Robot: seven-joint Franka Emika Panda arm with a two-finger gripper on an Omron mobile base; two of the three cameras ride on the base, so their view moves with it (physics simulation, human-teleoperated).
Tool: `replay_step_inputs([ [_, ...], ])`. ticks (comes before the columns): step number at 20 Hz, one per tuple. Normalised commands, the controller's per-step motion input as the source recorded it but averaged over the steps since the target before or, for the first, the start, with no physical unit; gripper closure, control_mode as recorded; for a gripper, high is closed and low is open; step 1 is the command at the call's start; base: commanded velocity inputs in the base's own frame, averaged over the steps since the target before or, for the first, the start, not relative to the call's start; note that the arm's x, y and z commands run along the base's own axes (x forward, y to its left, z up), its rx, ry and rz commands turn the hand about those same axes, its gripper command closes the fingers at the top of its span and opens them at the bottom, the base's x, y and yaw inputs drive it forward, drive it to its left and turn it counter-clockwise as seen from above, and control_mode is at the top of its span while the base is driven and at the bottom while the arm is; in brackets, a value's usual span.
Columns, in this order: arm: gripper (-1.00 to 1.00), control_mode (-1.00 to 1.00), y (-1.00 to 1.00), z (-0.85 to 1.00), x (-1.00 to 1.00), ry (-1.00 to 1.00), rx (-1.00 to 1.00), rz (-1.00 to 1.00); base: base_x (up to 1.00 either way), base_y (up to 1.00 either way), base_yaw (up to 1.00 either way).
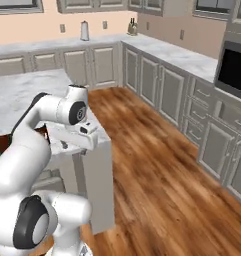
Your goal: Gather the potato and corn from the fridge and place them on a tray on the dining counter. Then gather the fishs from the fridge and place them on the other tray.
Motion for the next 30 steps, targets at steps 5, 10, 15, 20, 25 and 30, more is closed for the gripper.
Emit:
replay_step_inputs([
  [5,-1.00,1.00,0.00,0.00,0.00,0.00,0.00,0.00,0.14,-0.76,-0.76],
  [10,-1.00,1.00,0.00,0.00,0.00,0.00,0.00,0.00,0.30,-0.44,-0.73],
  [15,-1.00,1.00,0.00,0.00,0.00,0.00,0.00,0.00,0.51,-0.35,-0.72],
  [20,-1.00,1.00,0.00,0.00,0.00,0.00,0.00,0.00,0.67,-0.29,-0.70],
  [25,-1.00,1.00,0.00,0.00,0.00,0.00,0.00,0.00,0.83,0.00,-0.65],
  [30,-1.00,1.00,0.00,0.00,0.00,0.00,0.00,0.00,0.68,0.48,-0.49],
])
